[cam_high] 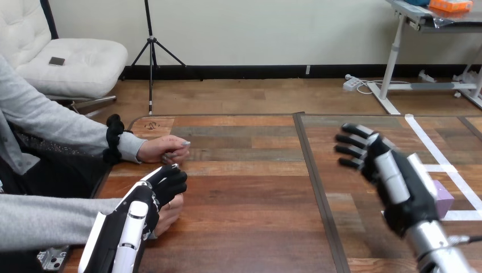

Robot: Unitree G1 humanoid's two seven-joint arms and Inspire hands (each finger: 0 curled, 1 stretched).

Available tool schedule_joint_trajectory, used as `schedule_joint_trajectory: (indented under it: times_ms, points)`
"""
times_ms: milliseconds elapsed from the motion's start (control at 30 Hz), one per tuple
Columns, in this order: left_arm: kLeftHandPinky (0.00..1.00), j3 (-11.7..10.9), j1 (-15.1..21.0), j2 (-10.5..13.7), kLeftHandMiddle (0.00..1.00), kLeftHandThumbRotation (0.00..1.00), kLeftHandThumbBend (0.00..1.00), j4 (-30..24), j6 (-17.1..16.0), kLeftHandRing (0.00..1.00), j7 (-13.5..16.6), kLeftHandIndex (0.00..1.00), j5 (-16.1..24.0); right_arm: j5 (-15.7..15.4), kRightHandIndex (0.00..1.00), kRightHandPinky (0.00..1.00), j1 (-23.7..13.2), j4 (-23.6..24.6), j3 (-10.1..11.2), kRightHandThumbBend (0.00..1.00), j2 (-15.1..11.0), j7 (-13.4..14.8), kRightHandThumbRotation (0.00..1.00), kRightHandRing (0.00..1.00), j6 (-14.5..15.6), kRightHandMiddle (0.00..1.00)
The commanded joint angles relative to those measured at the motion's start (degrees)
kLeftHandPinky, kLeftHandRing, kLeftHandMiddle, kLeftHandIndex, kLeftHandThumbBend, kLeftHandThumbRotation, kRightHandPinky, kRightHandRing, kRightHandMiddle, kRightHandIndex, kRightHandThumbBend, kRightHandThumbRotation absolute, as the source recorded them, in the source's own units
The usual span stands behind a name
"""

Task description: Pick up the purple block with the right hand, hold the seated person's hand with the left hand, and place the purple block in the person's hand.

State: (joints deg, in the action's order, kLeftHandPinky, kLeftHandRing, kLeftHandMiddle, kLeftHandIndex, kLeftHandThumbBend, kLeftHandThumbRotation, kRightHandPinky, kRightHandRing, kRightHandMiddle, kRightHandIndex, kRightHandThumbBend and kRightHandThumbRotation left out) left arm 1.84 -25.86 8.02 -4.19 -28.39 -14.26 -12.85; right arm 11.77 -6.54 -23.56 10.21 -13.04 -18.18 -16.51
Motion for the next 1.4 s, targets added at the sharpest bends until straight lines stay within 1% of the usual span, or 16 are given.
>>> schedule_joint_trajectory:
  times_ms: [0,100,167,267,333,467,533,667,833,967,1067,1233,1367]
  points:
    - [0.88,0.20,3.40,-1.84,0.80,1.00,0.37,-1.82,-0.86,0.81,0.18,0.79,0.15,-0.98,0.80,0.78,-8.75,-3.98,2.29,0.75,-2.44,1.75,0.83,0.81,-4.54,0.81]
    - [0.88,0.26,3.27,-1.77,0.80,1.00,0.36,-1.99,-0.56,0.81,0.18,0.79,0.16,-2.76,0.80,0.77,-10.62,-6.96,2.63,0.70,-3.58,3.74,0.82,0.80,-6.38,0.80]
    - [0.88,0.28,3.22,-1.76,0.80,1.00,0.36,-2.02,-0.55,0.81,0.19,0.80,0.21,-3.34,0.80,0.76,-11.79,-8.83,2.91,0.69,-4.14,4.46,0.80,0.80,-7.23,0.80]
    - [0.88,0.28,3.20,-1.75,0.80,1.00,0.36,-1.88,-0.77,0.81,0.14,0.80,0.28,-3.98,0.79,0.75,-13.50,-11.63,3.30,0.72,-4.95,5.34,0.78,0.79,-8.58,0.80]
    - [0.88,0.28,3.18,-1.74,0.80,1.00,0.36,-1.84,-0.86,0.81,0.10,0.80,0.29,-4.32,0.79,0.74,-14.41,-13.19,3.45,0.75,-5.42,5.81,0.77,0.79,-9.32,0.79]
    - [0.88,0.25,3.11,-1.74,0.80,1.00,0.36,-1.77,-0.93,0.81,0.08,0.80,0.25,-4.87,0.79,0.73,-16.69,-16.64,4.06,0.80,-6.47,7.56,0.75,0.79,-10.10,0.79]
    - [0.88,0.27,3.05,-1.75,0.80,1.00,0.35,-1.86,-0.81,0.81,0.02,0.80,0.10,-5.09,0.78,0.73,-17.58,-18.15,4.20,0.85,-6.86,8.29,0.73,0.79,-10.61,0.79]
    - [0.88,0.25,2.97,-1.74,0.80,1.00,0.35,-2.10,-0.67,0.81,0.23,0.80,0.33,-5.99,0.78,0.75,-19.67,-21.35,4.40,0.87,-8.19,9.83,0.71,0.80,-11.02,0.80]
    - [0.88,0.15,3.18,-1.87,0.80,1.00,0.34,-1.50,-1.41,0.81,0.07,0.79,0.23,-7.15,0.80,0.78,-21.72,-24.79,4.44,0.85,-9.66,11.15,0.69,0.83,-11.97,0.82]
    - [0.87,0.04,3.31,-1.95,0.79,1.00,0.34,-1.16,-1.78,0.81,0.18,0.79,0.44,-9.18,0.80,0.79,-23.52,-27.73,3.98,0.85,-11.21,13.65,0.68,0.83,-12.06,0.83]
    - [0.87,0.06,3.16,-1.96,0.79,1.00,0.34,-1.38,-1.49,0.80,0.28,0.78,0.44,-10.40,0.80,0.80,-24.77,-29.88,3.74,0.83,-12.24,14.87,0.66,0.83,-12.20,0.83]
    - [0.86,0.14,3.01,-1.95,0.79,1.00,0.35,-1.55,-1.18,0.80,0.28,0.78,0.33,-11.53,0.80,0.80,-26.45,-32.95,3.59,0.82,-13.53,15.72,0.62,0.84,-12.87,0.83]
    - [0.86,0.22,2.84,-1.91,0.79,1.00,0.36,-1.80,-1.00,0.80,0.33,0.78,0.40,-12.94,0.80,0.81,-28.00,-36.39,3.12,0.82,-15.05,16.63,0.60,0.85,-13.27,0.84]
